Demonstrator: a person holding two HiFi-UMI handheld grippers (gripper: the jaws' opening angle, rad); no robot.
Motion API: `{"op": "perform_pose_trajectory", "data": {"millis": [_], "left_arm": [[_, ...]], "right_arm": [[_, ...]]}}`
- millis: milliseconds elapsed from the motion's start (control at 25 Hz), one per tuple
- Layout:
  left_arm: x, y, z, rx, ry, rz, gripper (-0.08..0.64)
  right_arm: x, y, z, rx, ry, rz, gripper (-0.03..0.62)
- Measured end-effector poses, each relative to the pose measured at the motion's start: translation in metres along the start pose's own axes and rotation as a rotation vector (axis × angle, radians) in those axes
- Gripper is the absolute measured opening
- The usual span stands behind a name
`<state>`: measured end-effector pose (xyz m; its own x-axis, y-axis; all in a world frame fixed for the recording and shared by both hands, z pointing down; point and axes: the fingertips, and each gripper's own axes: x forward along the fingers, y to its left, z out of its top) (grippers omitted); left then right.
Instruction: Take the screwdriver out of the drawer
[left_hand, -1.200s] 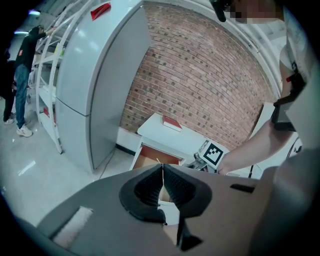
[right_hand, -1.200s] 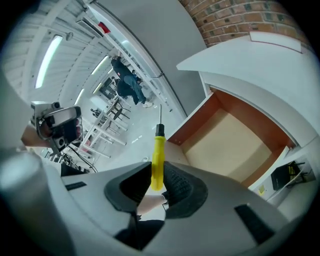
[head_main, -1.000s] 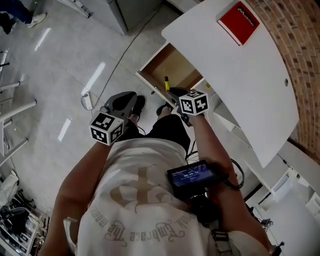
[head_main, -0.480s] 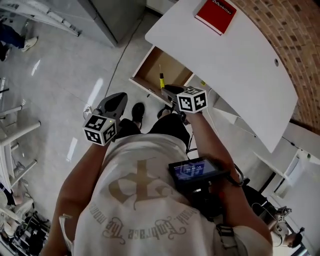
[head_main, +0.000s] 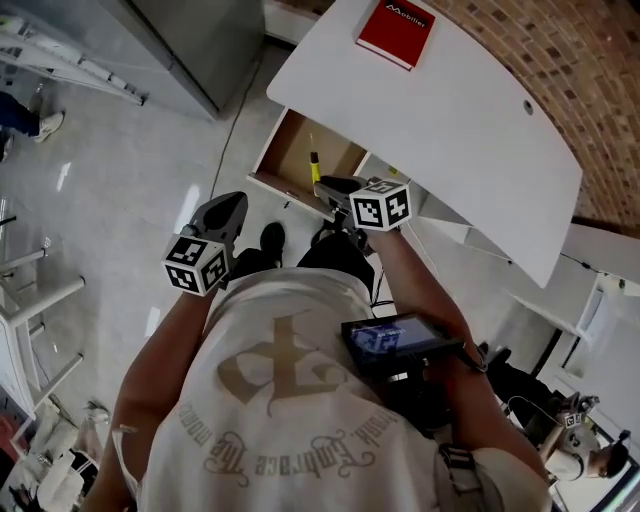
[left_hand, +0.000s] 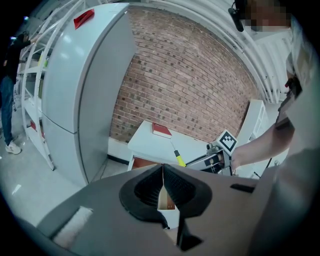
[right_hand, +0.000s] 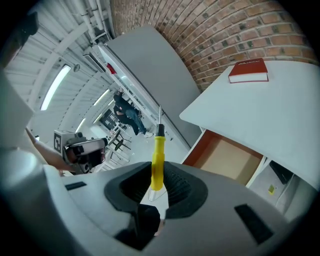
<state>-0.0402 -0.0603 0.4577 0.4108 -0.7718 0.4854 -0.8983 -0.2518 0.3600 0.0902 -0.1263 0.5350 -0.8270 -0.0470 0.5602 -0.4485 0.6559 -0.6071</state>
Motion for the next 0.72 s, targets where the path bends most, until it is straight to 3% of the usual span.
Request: {"op": "perform_pose_trajectory", "data": {"millis": [720], "left_arm": [[0.011, 0.002, 0.036, 0.045, -0.049, -0.079, 0.009]], "right_arm": [[-0.046, 0.023, 0.049, 0.072, -0.259, -0.021, 0.063]]}}
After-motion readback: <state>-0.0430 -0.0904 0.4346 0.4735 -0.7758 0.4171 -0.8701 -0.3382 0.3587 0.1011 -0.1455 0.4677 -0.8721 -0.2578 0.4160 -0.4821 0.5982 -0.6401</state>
